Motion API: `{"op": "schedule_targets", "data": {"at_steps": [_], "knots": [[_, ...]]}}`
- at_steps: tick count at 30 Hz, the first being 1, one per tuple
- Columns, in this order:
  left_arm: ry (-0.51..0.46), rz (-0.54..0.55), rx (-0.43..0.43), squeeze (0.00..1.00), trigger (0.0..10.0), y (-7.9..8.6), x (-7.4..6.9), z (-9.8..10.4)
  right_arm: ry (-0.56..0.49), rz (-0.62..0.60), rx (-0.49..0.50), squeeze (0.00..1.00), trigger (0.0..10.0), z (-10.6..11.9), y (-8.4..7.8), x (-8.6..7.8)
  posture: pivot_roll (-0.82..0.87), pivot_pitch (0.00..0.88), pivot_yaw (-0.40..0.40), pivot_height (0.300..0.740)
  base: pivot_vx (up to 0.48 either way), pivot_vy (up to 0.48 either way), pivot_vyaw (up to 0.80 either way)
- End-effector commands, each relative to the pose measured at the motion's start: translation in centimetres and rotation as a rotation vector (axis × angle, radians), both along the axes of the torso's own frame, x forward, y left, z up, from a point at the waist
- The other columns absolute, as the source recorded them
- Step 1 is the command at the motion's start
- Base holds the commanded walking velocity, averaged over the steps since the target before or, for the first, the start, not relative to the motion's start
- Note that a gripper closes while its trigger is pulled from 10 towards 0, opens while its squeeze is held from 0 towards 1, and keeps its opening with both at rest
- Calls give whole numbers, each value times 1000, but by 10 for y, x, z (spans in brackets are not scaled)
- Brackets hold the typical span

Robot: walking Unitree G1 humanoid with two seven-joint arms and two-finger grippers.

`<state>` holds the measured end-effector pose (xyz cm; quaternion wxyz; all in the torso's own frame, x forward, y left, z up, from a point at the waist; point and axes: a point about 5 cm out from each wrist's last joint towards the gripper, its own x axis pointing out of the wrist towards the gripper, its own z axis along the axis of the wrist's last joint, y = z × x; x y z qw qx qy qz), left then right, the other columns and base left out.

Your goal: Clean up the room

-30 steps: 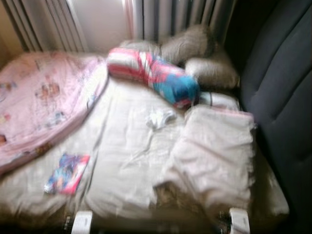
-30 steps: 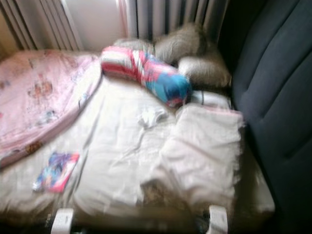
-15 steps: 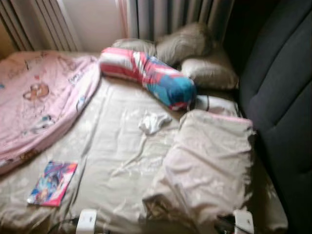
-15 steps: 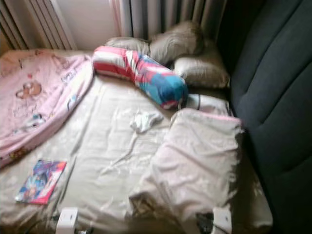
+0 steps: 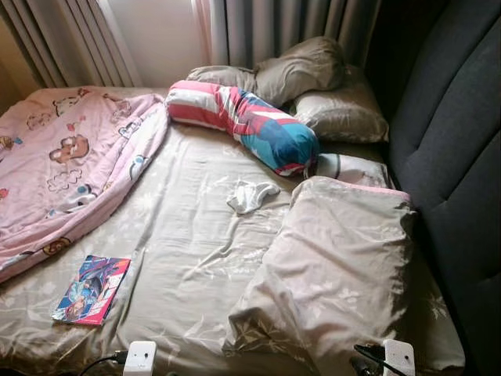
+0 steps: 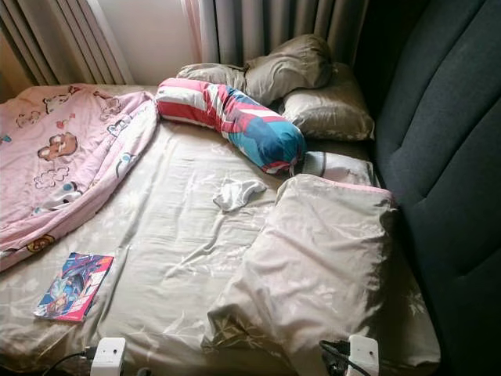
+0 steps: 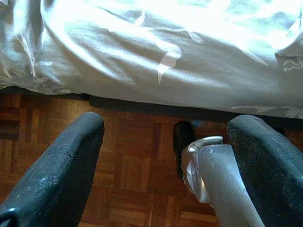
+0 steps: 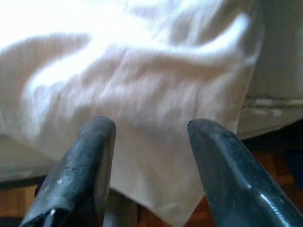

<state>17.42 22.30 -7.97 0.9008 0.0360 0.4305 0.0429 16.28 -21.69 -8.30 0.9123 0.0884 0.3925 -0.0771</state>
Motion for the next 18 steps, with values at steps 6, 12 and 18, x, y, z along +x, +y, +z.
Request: {"op": "schedule_targets", "data": {"at_steps": [6,12,18], "knots": [[-58,12,5,0,10000,1,0,2,-42,-28,6,0,10000,1,0,-2,119,57,-10,740,0,0,0],[-70,19,-8,0,10000,0,0,2,-47,-32,8,0,10000,1,-1,-3,114,57,-10,740,0,0,0],[-247,-23,-1,0,10000,-3,48,30,-21,-28,8,0,10000,-1,0,-4,123,56,-12,740,0,0,0]]}}
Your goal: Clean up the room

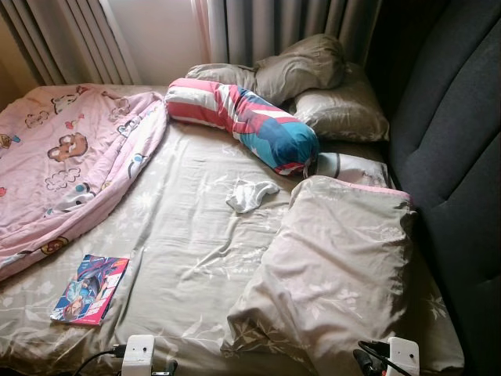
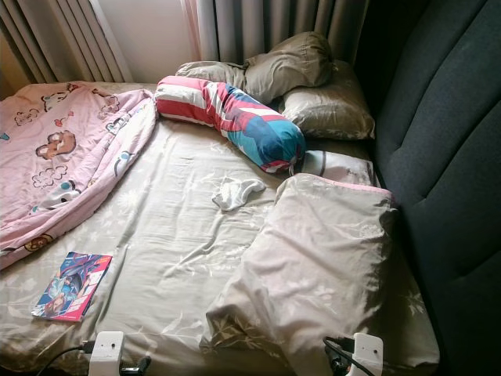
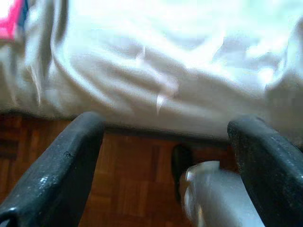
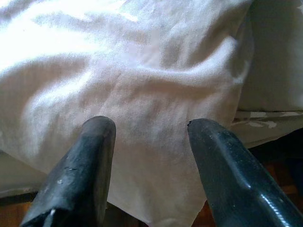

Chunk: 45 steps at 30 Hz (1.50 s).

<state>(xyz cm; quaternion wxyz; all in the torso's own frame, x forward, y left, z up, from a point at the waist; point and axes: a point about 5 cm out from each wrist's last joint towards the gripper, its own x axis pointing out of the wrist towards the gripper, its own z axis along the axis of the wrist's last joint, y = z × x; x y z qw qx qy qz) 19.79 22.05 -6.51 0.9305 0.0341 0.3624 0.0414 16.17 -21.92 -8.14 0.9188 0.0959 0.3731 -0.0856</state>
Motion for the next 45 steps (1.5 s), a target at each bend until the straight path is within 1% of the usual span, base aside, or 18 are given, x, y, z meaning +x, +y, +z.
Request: {"op": "schedule_targets", "data": {"at_steps": [1,3,4,6,7,8,10,13,19,25,39,44,45], "knots": [[-95,-15,4,0,10000,0,23,15,22,-4,5,0,10000,-2,2,-3,123,56,-12,740,0,0,0],[-93,-16,6,0,10000,0,23,15,23,-3,5,0,10000,-2,2,-3,123,56,-12,740,0,0,0],[-55,-6,24,0,10000,5,15,11,27,-2,5,0,10000,-3,2,-4,119,55,-11,740,0,0,0],[-21,0,44,0,10000,9,9,7,29,-1,5,0,10000,-3,2,-4,120,55,-11,740,0,0,0],[33,-28,103,0,10000,12,5,4,33,5,4,0,10000,-3,2,-4,125,55,-12,740,0,0,0],[50,-41,126,0,10000,13,4,3,34,8,3,0,10000,-3,2,-3,125,55,-12,740,0,0,0],[56,-28,116,0,10000,15,1,2,34,11,4,0,10000,-3,2,-3,125,55,-13,740,0,0,0],[46,15,69,0,10000,17,-2,1,33,12,6,0,10000,-3,2,-3,124,55,-13,740,0,0,0],[21,37,34,0,10000,13,2,3,25,11,0,0,10000,-2,1,-3,120,56,-16,740,0,0,0],[18,26,33,0,10000,10,4,3,22,8,-2,0,10000,-2,1,-3,118,57,-17,740,0,0,0],[20,20,28,0,10000,11,3,3,-2,1,-5,0,10000,-1,1,-1,102,58,-9,740,0,-34,0],[-23,11,24,0,10000,8,14,9,-20,-1,-4,0,10000,1,2,1,102,54,-9,740,0,0,0],[-37,8,24,0,10000,8,18,12,-26,-2,-3,0,10000,1,2,2,99,51,-8,740,0,0,0]]}}
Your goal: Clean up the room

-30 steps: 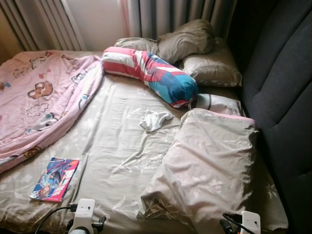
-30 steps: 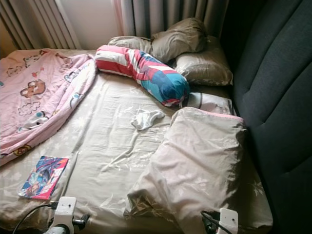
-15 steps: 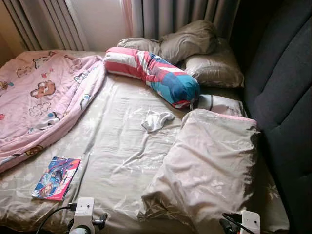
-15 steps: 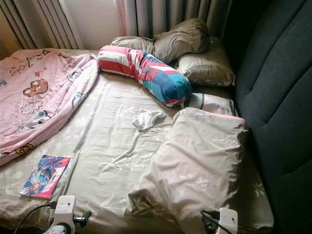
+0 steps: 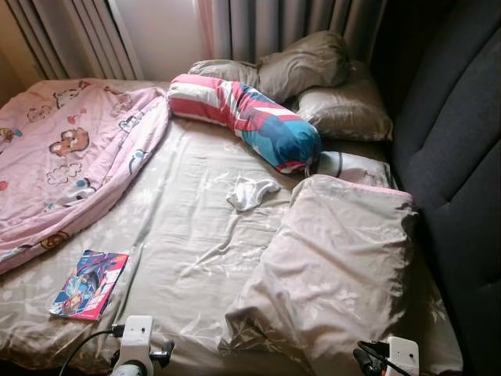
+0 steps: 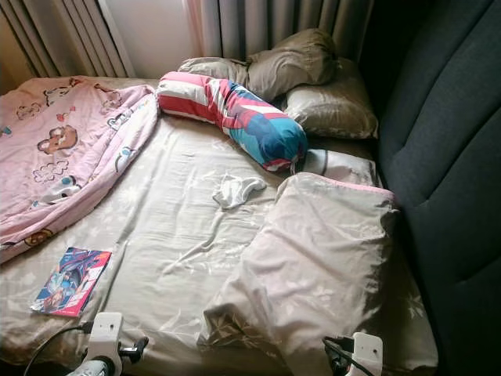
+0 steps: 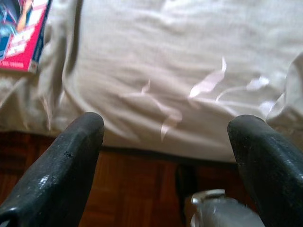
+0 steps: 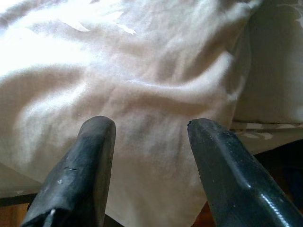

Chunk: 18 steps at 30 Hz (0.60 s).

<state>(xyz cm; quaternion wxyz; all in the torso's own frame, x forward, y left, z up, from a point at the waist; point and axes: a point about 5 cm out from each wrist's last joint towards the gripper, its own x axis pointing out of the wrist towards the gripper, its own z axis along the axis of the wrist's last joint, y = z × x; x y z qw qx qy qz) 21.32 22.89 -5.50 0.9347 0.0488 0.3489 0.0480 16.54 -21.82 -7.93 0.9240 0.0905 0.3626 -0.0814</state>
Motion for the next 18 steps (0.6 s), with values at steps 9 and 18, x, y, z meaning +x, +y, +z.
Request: {"op": "schedule_targets", "data": {"at_steps": [9,18], "knots": [[-181,-18,-16,0,10000,-4,39,29,-284,29,-6,0,10000,52,29,92,90,32,2,740,0,0,0],[-337,-51,-19,0,10000,-12,60,51,-359,16,-29,0,10000,63,24,102,81,32,-14,740,0,0,0]]}}
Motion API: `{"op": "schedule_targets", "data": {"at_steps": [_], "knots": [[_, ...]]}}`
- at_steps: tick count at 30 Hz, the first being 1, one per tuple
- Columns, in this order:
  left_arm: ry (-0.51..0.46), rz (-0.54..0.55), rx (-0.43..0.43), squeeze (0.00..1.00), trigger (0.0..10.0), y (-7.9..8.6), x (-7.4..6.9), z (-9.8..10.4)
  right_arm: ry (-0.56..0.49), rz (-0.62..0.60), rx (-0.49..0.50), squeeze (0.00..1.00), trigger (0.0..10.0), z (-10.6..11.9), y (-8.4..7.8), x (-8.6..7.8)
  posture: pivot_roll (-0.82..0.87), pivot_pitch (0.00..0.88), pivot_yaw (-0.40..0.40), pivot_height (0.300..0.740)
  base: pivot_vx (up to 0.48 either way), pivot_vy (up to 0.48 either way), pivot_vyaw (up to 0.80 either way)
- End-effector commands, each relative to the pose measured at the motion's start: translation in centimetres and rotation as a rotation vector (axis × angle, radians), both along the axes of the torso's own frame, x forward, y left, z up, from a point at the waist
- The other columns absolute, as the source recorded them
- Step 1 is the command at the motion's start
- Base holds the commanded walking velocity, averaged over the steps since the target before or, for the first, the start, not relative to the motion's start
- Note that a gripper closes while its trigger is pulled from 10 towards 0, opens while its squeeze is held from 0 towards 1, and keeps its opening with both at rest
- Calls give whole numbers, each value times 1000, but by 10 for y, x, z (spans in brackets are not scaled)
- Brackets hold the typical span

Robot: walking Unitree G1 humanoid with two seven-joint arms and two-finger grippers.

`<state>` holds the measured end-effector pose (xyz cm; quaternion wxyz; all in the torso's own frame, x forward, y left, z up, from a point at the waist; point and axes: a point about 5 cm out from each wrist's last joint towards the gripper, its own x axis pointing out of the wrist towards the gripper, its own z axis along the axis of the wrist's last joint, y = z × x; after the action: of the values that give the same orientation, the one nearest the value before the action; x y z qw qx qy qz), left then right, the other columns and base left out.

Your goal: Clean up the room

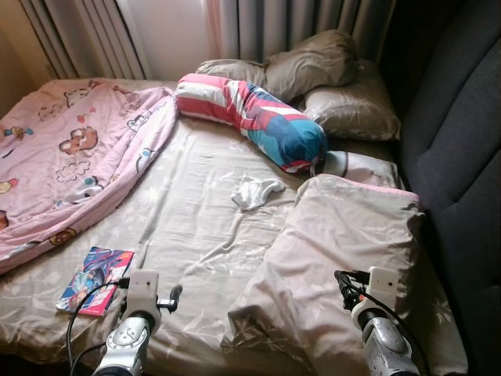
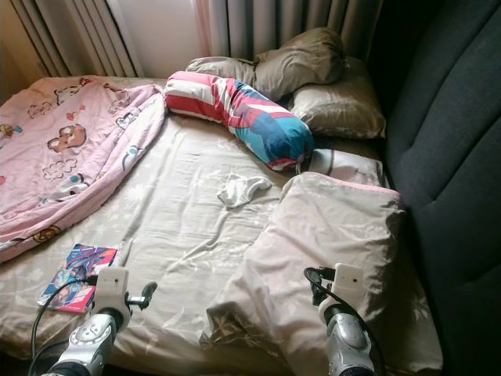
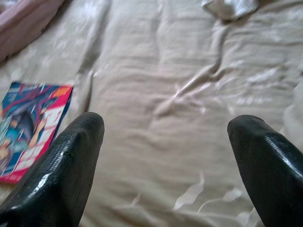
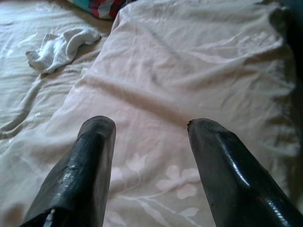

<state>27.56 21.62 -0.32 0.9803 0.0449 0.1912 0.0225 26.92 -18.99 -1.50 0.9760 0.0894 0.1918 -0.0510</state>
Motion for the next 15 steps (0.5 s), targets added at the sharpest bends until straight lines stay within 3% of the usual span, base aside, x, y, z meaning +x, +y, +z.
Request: {"op": "schedule_targets", "data": {"at_steps": [1,6,10,15], "knots": [[-42,28,-13,0,10000,0,-1,2,2,-33,-28,0,10000,-2,-7,-5,78,28,-28,740,0,0,0],[-109,41,-44,0,10000,-6,3,9,6,-27,-52,0,10000,-6,-12,-13,53,43,-38,740,0,0,0],[-121,-4,-48,0,10000,-16,6,10,0,-54,-69,0,10000,-5,-18,-14,24,50,-30,740,0,0,0],[-136,-5,-54,0,10000,-18,8,13,20,-39,-74,0,10000,-7,-15,-15,32,65,-28,725,0,0,0]]}}
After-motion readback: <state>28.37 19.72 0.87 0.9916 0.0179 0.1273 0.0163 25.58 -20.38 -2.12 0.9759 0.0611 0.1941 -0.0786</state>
